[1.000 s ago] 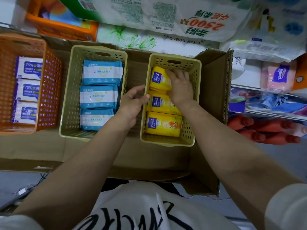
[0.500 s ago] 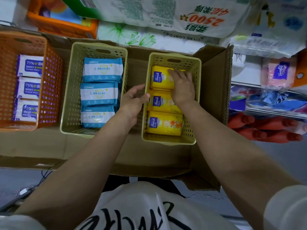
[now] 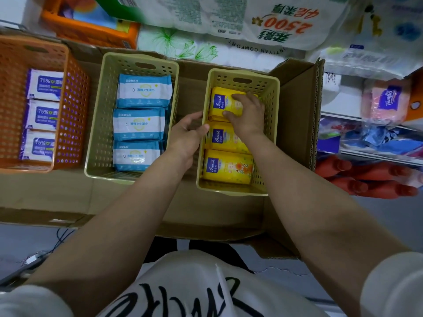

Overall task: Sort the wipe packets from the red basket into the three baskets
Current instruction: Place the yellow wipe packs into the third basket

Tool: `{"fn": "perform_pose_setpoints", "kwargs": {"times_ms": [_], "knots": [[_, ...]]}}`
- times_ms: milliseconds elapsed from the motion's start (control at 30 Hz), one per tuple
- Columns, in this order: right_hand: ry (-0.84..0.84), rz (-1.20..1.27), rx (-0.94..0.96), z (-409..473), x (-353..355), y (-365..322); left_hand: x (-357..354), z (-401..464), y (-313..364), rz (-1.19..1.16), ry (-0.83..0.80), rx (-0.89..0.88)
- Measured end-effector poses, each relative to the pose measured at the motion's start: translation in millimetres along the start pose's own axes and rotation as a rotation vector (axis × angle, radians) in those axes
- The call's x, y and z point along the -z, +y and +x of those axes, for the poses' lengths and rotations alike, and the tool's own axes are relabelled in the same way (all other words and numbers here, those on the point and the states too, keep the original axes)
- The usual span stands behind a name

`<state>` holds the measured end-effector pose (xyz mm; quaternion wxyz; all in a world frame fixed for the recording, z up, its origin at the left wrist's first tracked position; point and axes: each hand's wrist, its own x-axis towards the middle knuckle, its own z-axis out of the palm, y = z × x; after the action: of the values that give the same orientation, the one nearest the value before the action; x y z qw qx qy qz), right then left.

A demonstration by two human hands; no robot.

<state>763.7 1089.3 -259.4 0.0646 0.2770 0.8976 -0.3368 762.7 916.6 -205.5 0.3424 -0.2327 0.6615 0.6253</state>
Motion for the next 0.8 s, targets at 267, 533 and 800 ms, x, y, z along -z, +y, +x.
{"fn": "perform_pose_setpoints", "kwargs": {"times_ms": [267,533,800], "knots": [[-0.065,-0.1,0.002,0.3,17.8,-12.6,-4.5,-12.7,8.1,0.089,0.045,-0.035],[0.006,-0.347,0.238,-46.0,82.5,-77.1,45.9,-51.7,49.4,0.435,0.015,-0.298],[0.2,-0.344,0.437,-162.6,60.4,-218.3,256.7,-110.8,85.6,0.65,0.173,-0.744]]}}
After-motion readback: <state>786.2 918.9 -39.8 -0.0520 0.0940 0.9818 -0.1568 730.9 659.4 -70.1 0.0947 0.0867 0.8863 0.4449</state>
